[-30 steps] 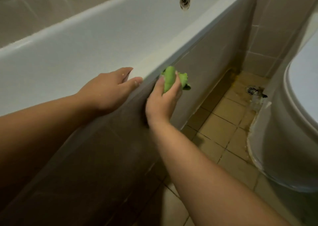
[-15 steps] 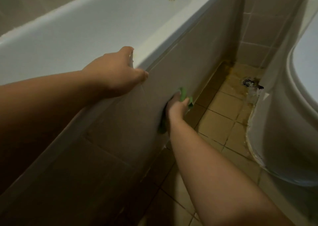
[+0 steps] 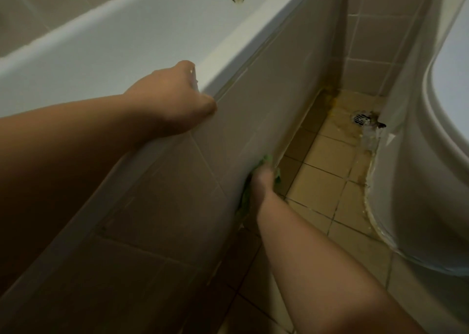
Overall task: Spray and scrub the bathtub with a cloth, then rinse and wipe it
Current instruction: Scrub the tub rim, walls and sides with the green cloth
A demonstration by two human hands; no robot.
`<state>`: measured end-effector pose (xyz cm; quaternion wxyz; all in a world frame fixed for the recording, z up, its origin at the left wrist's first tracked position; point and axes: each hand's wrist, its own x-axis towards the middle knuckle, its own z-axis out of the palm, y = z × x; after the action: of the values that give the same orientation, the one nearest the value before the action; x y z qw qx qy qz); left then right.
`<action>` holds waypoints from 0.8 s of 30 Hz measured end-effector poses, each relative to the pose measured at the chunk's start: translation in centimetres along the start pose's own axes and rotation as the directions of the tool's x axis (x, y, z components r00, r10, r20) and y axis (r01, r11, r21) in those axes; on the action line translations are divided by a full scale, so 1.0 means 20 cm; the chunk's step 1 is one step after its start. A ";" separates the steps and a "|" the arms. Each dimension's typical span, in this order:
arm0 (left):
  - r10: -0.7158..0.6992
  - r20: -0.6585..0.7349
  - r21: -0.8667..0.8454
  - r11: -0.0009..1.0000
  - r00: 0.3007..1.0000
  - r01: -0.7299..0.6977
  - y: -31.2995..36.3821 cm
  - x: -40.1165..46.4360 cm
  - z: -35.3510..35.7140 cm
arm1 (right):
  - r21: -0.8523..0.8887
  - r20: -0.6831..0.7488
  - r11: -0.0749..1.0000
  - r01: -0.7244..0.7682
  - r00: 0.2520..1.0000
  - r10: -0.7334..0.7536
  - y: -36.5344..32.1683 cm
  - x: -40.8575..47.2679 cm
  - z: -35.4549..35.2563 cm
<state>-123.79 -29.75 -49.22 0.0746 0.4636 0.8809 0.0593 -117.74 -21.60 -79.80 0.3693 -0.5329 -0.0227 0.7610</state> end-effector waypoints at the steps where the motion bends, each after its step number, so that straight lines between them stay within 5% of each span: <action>1: 0.007 -0.001 -0.002 1.000 1.000 -0.007 0.01 0.01 0.00 | -0.020 -0.001 1.000 0.008 1.000 -0.008 -0.03 0.02 0.03; 2: 0.013 -0.002 -0.009 1.000 1.000 -0.013 0.01 0.02 0.00 | -0.067 -0.041 0.996 0.057 0.997 -0.060 -0.06 -0.05 0.03; 3: 0.017 -0.005 -0.017 1.000 1.000 -0.017 0.02 0.03 0.00 | -0.441 0.097 0.869 0.225 0.974 -0.203 -0.01 -0.09 0.03; 4: 0.019 -0.009 -0.025 1.000 1.000 -0.019 0.02 0.04 0.00 | -0.277 0.159 0.925 0.261 0.962 -0.224 0.02 -0.10 -0.01; 5: 0.016 -0.011 -0.031 0.999 1.000 -0.016 0.03 0.05 0.00 | -0.336 0.354 0.834 0.438 0.879 -0.319 0.08 -0.15 -0.06; 7: 0.013 -0.011 -0.034 0.999 1.000 -0.014 0.04 0.06 0.00 | -0.416 0.408 0.719 0.557 0.821 -0.400 0.20 -0.20 -0.18; 9: 0.019 -0.016 -0.033 0.999 1.000 -0.019 0.05 0.07 0.01 | -0.482 0.420 0.668 0.566 0.819 -0.391 0.30 -0.15 -0.26; 14: 0.036 -0.060 -0.029 0.999 0.998 -0.038 0.06 0.09 0.02 | -0.508 0.092 0.835 0.211 0.977 -0.190 0.16 0.20 -0.17; 19: 0.048 -0.082 -0.036 0.998 0.996 -0.051 0.06 0.13 0.03 | -0.524 0.215 0.737 0.427 0.904 -0.370 0.13 0.08 -0.16; 24: 0.049 -0.078 -0.024 0.998 0.996 -0.051 0.09 0.16 0.02 | -0.607 0.192 0.730 0.314 0.949 -0.248 0.30 -0.07 -0.32</action>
<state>-123.97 -26.13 -49.58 0.0448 0.4818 0.8704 0.0905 -115.50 -29.09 -84.12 0.2786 -0.5780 -0.3745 0.6693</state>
